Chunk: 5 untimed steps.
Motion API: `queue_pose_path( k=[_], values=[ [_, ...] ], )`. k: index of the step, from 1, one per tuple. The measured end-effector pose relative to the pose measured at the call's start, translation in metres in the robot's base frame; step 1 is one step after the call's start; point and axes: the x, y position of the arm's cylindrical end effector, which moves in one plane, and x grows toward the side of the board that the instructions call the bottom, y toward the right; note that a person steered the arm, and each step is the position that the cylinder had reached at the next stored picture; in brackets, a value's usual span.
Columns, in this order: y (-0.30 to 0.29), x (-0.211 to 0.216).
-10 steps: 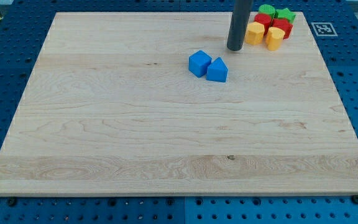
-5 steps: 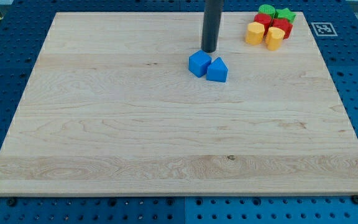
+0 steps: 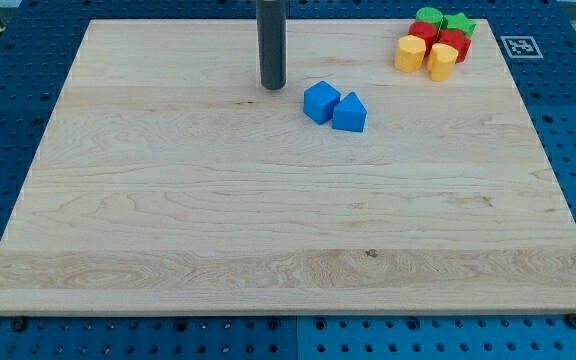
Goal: Move your arm to the blue triangle
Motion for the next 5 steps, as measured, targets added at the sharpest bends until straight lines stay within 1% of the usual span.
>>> queue_pose_path(
  k=[1, 4, 5],
  values=[
    [0.0, 0.008],
    [0.0, 0.008],
    [0.0, 0.026]
  ],
)
